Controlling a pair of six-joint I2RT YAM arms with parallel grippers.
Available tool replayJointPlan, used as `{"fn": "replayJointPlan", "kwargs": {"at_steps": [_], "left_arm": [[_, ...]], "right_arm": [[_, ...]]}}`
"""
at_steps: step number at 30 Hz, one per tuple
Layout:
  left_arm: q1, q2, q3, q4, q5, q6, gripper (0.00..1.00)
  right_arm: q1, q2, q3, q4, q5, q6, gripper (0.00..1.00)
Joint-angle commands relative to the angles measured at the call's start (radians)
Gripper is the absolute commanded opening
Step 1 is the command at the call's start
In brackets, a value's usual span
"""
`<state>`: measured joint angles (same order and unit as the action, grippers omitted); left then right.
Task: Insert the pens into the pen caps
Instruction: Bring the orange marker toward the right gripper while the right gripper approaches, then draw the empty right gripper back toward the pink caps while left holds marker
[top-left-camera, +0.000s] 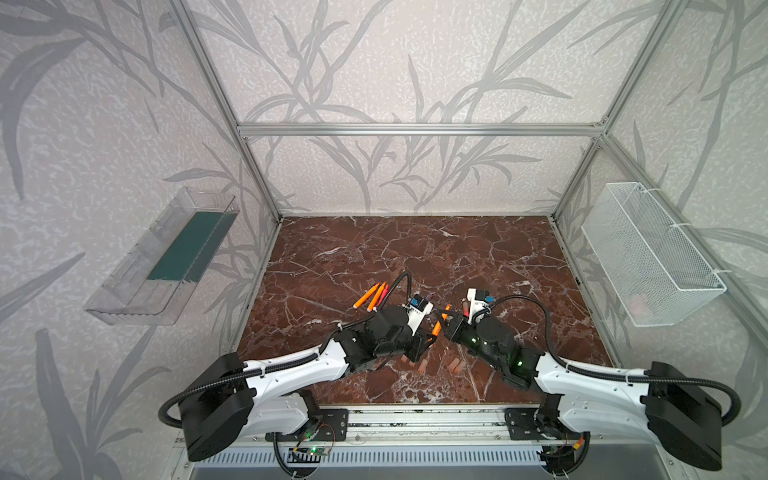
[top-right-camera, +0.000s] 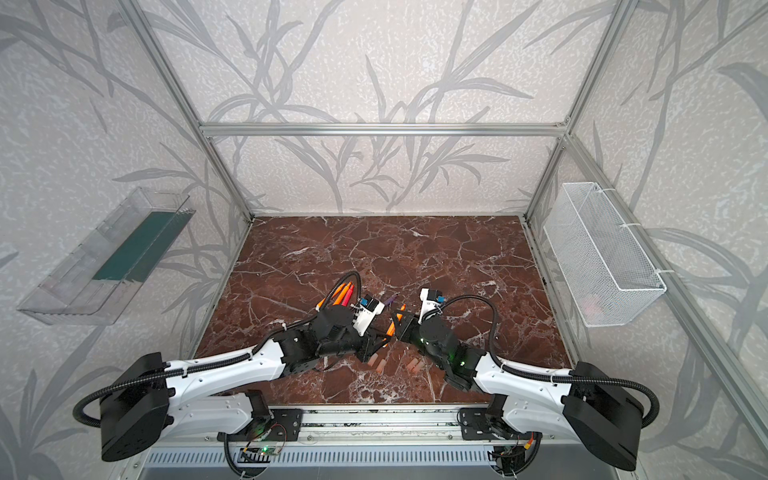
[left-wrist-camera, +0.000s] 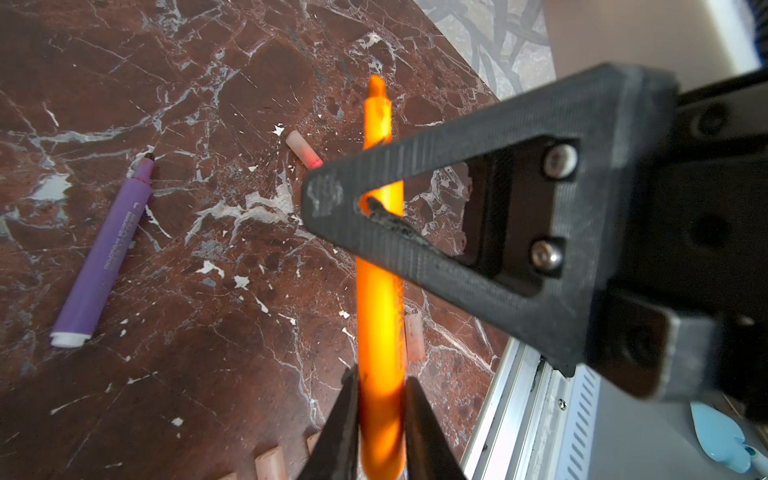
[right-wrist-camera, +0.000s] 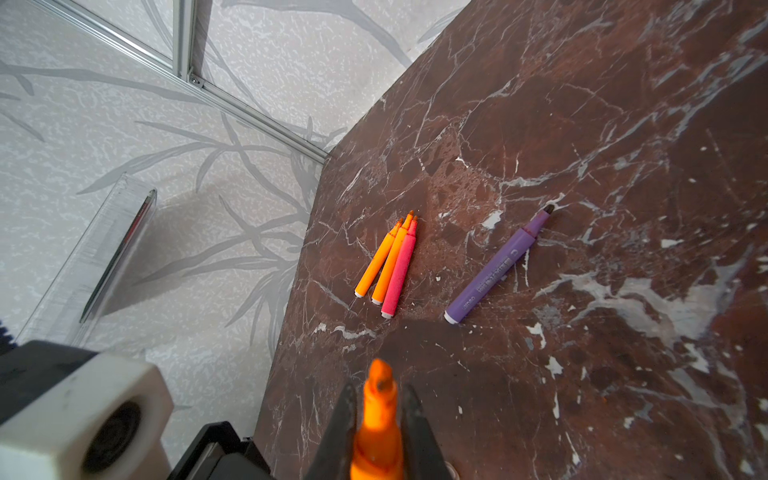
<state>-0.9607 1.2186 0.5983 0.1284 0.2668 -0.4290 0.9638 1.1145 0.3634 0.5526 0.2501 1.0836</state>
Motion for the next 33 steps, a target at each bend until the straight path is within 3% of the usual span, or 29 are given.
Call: {"fn": "replayJointPlan", "kwargs": {"at_steps": [1, 9, 20, 33], "left_arm": [[-0.009, -0.017, -0.008, 0.034, 0.027, -0.002, 0.3], [-0.01, -0.017, -0.011, 0.058, 0.018, 0.001, 0.42], [-0.012, -0.027, -0.024, 0.069, 0.014, 0.008, 0.36], [-0.012, -0.014, -0.033, 0.101, 0.02, 0.012, 0.38]], "right_arm": [[0.016, 0.003, -0.019, 0.046, 0.019, 0.032, 0.0], [0.088, 0.001, -0.023, 0.098, 0.055, 0.056, 0.0], [0.138, 0.007, -0.059, 0.169, 0.113, 0.089, 0.0], [0.158, 0.056, -0.075, 0.312, 0.107, 0.134, 0.0]]}}
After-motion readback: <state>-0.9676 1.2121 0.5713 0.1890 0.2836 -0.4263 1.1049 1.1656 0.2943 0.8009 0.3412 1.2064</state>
